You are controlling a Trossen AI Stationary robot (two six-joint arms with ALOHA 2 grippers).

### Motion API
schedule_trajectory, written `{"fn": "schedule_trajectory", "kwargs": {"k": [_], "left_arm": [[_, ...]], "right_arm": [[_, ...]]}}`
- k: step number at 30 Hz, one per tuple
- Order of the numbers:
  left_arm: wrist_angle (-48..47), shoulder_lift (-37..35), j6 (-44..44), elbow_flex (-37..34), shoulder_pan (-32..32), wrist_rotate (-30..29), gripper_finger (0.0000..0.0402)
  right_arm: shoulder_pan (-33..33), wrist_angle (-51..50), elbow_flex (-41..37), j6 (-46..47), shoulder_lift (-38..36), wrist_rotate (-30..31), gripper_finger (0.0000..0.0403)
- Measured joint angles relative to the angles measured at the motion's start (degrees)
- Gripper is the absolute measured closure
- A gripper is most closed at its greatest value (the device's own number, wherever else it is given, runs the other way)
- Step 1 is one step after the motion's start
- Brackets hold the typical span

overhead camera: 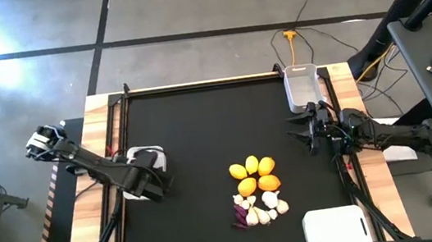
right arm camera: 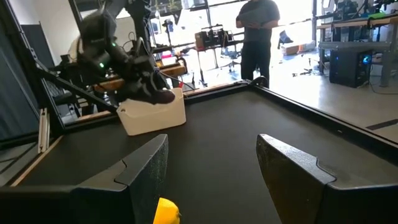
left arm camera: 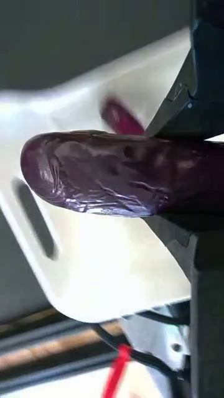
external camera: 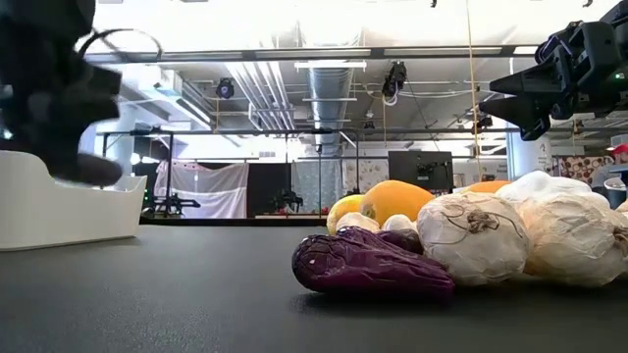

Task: Sort produce into baskets
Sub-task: Put the eggplant into the top white bin

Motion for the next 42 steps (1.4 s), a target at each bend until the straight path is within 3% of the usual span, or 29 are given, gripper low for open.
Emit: {"fn": "schedule_trajectory", "kwargs": {"k": [5,11,18,22,27,33,36,42], "left_arm": [[2.55,0.07,-1.44,-3.29,0.00,0.27,0.0255],[1.76,0.07,0.14,-2.93,0.00,0.27,0.0190],[-5.58,-0.11,7.25,7.06,-0.10,-1.08,0.0138],[-3.33,-0.15,16.59,15.55,-1.28,-9.34,0.0135],[15.75,0.20,37.37,22.16,-4.20,-22.34,0.0135],[53.26,4.35,68.05,19.13,-6.86,-22.07,0.0135],[66.63,8.37,72.92,16.14,-6.69,-18.89,0.0135],[79.96,21.03,75.66,14.40,-5.79,-15.47,0.0135]], "right_arm": [[0.00,0.00,0.01,0.01,0.00,0.00,0.0165],[0.00,0.00,-0.01,-0.01,0.00,0.00,0.0165],[0.00,0.00,0.01,0.00,0.00,0.00,0.0165],[0.00,0.00,0.01,-0.01,0.00,0.00,0.0165],[0.00,1.13,0.00,-0.59,0.04,0.01,0.0165],[0.00,4.90,0.01,5.85,0.02,-0.03,0.0165],[0.00,9.97,0.01,6.43,0.49,0.48,0.0165],[4.42,18.31,0.01,8.43,4.94,-8.72,0.0165]]}}
